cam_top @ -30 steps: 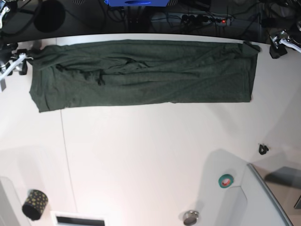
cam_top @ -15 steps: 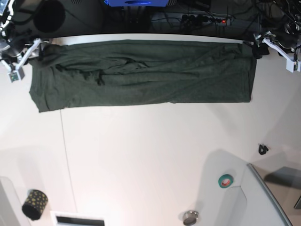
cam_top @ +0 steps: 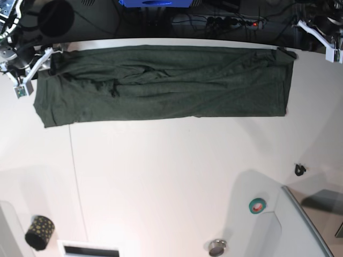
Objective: Layout the t-shirt on the table in an organized manner, then fold the t-shirt properly
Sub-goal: 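Lower the left gripper to the shirt corner and grasp it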
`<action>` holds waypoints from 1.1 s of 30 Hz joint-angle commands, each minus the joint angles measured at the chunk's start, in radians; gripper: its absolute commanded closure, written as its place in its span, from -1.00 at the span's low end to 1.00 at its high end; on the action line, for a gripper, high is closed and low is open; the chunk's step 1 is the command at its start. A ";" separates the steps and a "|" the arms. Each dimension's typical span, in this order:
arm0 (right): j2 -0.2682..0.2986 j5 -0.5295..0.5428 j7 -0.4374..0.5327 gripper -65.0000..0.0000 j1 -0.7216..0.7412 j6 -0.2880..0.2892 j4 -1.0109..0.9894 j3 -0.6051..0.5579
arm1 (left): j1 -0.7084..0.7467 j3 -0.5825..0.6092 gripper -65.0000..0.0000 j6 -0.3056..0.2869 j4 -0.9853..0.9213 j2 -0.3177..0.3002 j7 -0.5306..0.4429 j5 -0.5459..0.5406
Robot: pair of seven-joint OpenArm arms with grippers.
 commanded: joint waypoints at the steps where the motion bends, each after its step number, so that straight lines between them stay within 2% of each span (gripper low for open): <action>1: 0.010 0.009 0.015 0.06 0.002 0.001 0.019 0.003 | 0.004 -0.008 1.00 -0.001 0.002 -0.010 -0.016 -0.008; 4: 0.008 0.009 0.015 0.06 0.002 0.001 0.019 0.003 | -0.009 -0.007 1.00 -0.001 -0.043 -0.007 -0.017 -0.013; 9: 0.011 0.009 0.015 0.06 0.002 0.001 0.012 0.003 | -0.043 -0.008 1.00 -0.001 -0.067 0.042 -0.016 -0.015; 10: 0.013 0.009 0.015 0.06 0.002 0.001 0.012 0.003 | -0.052 -0.008 0.88 -0.001 -0.075 0.052 -0.016 -0.015; 13: 0.013 0.009 0.015 0.06 -0.003 0.001 0.012 0.003 | -0.071 -0.008 0.27 -0.001 -0.126 0.055 -0.016 -0.015; 14: 0.013 0.009 0.015 0.06 -0.003 0.001 0.012 0.003 | -0.075 -0.008 0.22 -0.001 -0.138 0.055 -0.016 -0.015; 18: 0.014 0.009 0.015 0.06 -0.004 0.001 0.012 0.003 | -0.097 -0.008 0.27 -0.001 -0.175 0.055 -0.016 -0.015; 33: 0.014 0.009 0.015 0.06 -0.004 0.001 0.011 0.003 | -0.149 -0.002 0.25 -0.001 -0.213 0.055 -0.016 -0.015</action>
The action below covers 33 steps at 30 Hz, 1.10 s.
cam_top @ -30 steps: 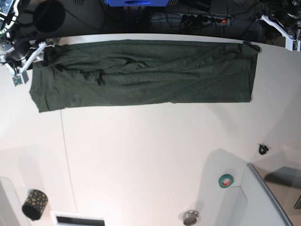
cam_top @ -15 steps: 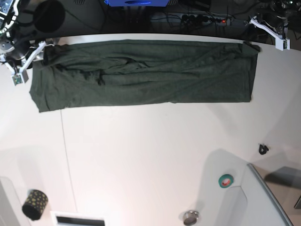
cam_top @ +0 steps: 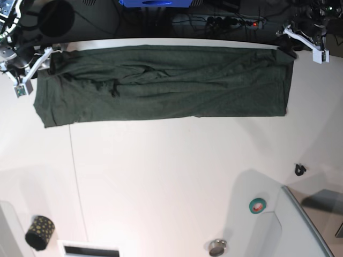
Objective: Layout the t-shirt on the table in an organized manner, then fold the t-shirt properly
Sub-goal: 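Lower the left gripper to the shirt corner and grasp it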
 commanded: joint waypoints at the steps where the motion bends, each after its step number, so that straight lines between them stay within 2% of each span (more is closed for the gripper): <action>1: 0.011 0.010 0.016 0.06 0.000 0.001 0.013 0.004 | 0.009 -0.006 0.25 -0.006 0.008 -0.011 -0.012 -0.010; 10: 0.011 0.010 0.016 0.06 0.001 0.001 0.013 0.004 | 0.010 -0.003 0.23 -0.006 0.008 -0.011 -0.010 -0.010; 11: 0.011 0.010 0.016 0.06 0.003 0.001 0.013 0.004 | 0.013 -0.003 0.17 -0.006 0.008 -0.011 -0.010 -0.010; 14: 0.011 0.010 0.016 0.06 0.004 0.001 0.013 0.004 | 0.016 -0.004 -0.16 -0.006 0.008 -0.011 -0.010 -0.010; 16: 0.011 0.010 0.016 0.06 0.004 0.001 0.013 0.004 | 0.016 -0.004 -0.23 -0.006 0.007 -0.011 -0.010 -0.010; 25: 0.023 0.010 0.016 0.06 0.004 0.001 0.012 0.004 | -0.005 0.008 -0.10 -0.006 0.005 -0.010 -0.009 -0.011; 33: 0.026 0.010 0.016 0.06 0.006 0.001 -0.014 0.004 | -0.016 0.031 0.17 -0.006 -0.051 -0.010 -0.009 -0.011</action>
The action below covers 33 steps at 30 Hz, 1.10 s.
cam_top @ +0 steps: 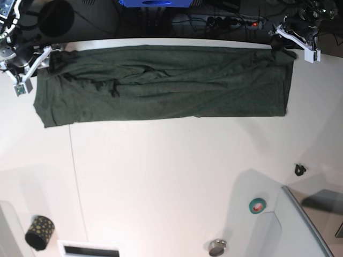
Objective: Layout the t-shirt on the table in an organized manner, then fold the t-shirt properly
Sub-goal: 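Lower the left gripper to the shirt corner and grasp it, then adjust the left gripper's grasp on the shirt corner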
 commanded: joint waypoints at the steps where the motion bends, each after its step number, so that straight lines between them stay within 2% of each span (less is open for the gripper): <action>1: 0.012 0.010 0.016 0.06 0.003 0.001 0.014 0.004 | 0.003 -0.006 0.22 -0.006 0.013 -0.013 -0.014 -0.013; 7: 0.012 0.010 0.016 0.06 0.003 0.001 0.014 0.004 | -0.013 -0.011 0.57 -0.006 0.010 -0.013 -0.014 -0.013; 16: 0.012 0.010 0.016 0.06 0.003 0.001 0.014 0.004 | -0.025 -0.008 0.62 -0.006 0.008 -0.014 -0.014 -0.012; 18: 0.012 0.010 0.016 0.06 0.003 0.001 0.014 0.004 | -0.025 -0.013 0.79 -0.006 0.008 -0.014 -0.014 -0.012; 19: 0.012 0.010 0.016 0.06 0.003 0.001 0.014 0.004 | -0.025 -0.013 0.97 -0.006 0.008 -0.014 -0.014 -0.012; 20: 0.012 0.010 0.016 0.06 0.003 0.001 0.014 0.004 | -0.025 -0.014 1.00 -0.006 0.008 -0.014 -0.014 -0.013; 33: 0.012 0.010 0.016 0.06 0.001 0.001 0.014 0.004 | -0.072 -0.014 1.00 -0.006 0.015 -0.016 -0.014 -0.013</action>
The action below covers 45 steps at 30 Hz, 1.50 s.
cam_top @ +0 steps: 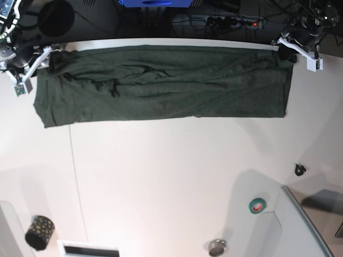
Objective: Layout the t-shirt on the table in an organized manner, then fold the t-shirt properly
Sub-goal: 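Adjust the left gripper's grasp on the shirt corner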
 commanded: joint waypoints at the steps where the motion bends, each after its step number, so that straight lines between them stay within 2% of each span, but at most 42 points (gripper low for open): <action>1: 0.012 0.010 0.016 0.06 0.001 0.001 0.014 0.004 | -0.012 -0.006 1.00 -0.006 0.018 -0.015 -0.015 -0.016; 15: 0.012 0.010 0.016 0.06 0.001 0.001 0.014 0.004 | -0.079 -0.006 1.00 -0.006 0.013 -0.019 -0.016 -0.016; 19: 0.032 0.010 0.016 0.06 0.000 0.001 0.014 0.004 | -0.101 -0.006 1.00 -0.006 0.012 -0.019 -0.016 -0.011; 29: 0.034 0.010 0.016 0.06 -0.002 0.001 0.014 0.004 | -0.161 -0.008 1.00 -0.006 -0.092 -0.026 -0.021 -0.011; 35: 0.034 0.010 0.016 0.06 0.001 0.001 0.014 0.004 | -0.207 -0.123 1.00 -0.006 -0.152 -0.027 -0.018 -0.008; 43: 0.032 0.010 0.016 0.06 0.003 0.001 0.014 0.004 | -0.207 -0.123 1.00 -0.006 -0.163 -0.039 -0.018 -0.008; 45: 0.032 0.010 0.016 0.06 0.003 0.001 0.014 0.004 | -0.207 -0.123 0.81 -0.006 -0.163 -0.038 -0.018 -0.008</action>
